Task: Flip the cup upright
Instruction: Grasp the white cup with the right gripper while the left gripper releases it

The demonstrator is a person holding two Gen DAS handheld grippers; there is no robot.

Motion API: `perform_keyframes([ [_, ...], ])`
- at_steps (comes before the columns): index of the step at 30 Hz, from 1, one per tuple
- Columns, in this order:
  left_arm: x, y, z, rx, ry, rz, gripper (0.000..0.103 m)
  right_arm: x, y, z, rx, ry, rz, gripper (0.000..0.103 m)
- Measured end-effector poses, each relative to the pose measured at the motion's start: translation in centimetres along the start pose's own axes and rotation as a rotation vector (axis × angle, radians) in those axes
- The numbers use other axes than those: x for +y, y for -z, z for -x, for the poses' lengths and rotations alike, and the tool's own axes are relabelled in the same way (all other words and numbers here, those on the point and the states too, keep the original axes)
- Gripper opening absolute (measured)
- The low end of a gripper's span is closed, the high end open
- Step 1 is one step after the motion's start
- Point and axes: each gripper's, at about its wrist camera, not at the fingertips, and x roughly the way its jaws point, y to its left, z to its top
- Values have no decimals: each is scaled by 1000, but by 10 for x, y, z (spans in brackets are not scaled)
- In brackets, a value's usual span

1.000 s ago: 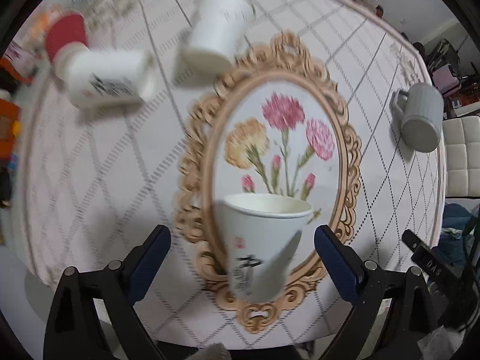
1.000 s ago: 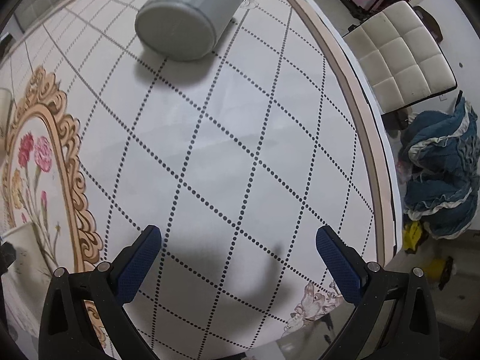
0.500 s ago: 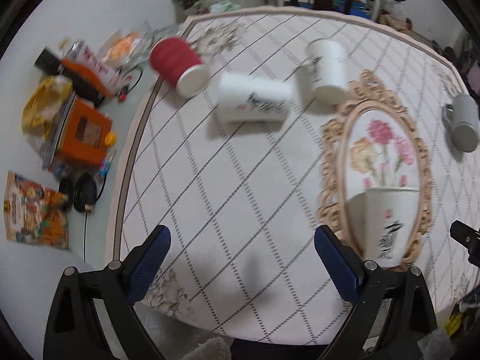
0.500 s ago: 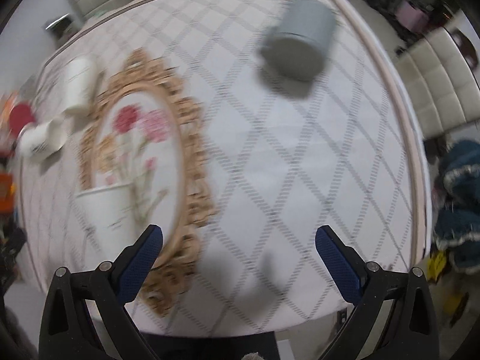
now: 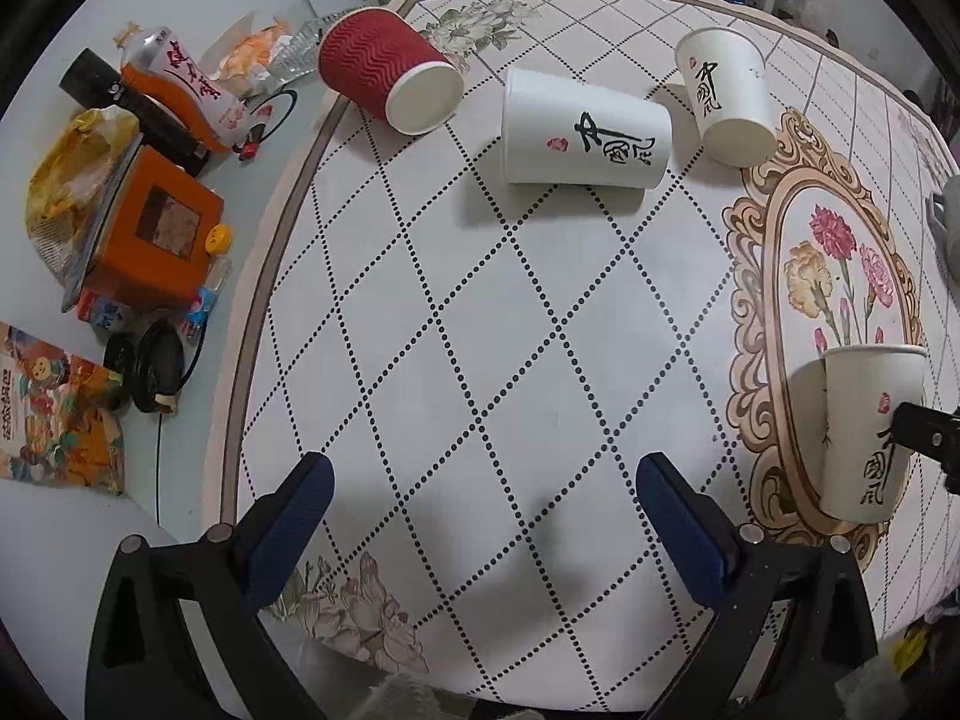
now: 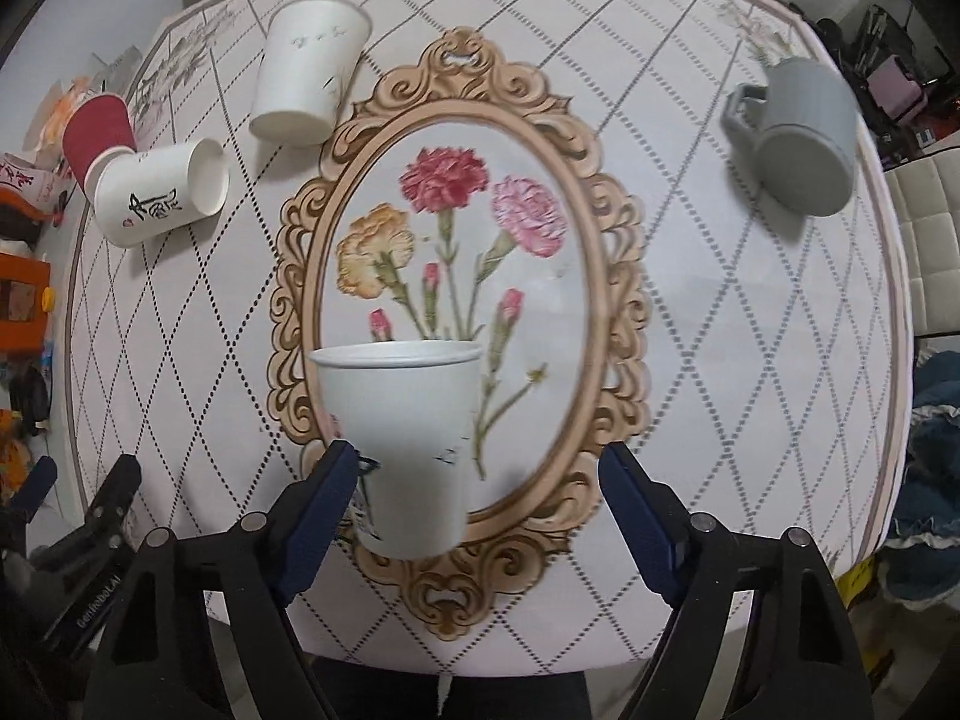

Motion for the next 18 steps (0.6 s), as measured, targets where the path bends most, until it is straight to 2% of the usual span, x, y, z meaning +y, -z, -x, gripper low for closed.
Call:
perform_keyframes([
  [3, 0, -1, -4, 10, 9, -10, 103, 8, -1, -11, 29, -13, 0, 80],
  [9, -3, -4, -10, 37, 3, -48, 103, 16, -1, -29, 74, -26, -16, 64],
  [18, -4, -5, -17, 87, 22, -72, 103, 18, 5, -25, 35, -26, -46, 64],
])
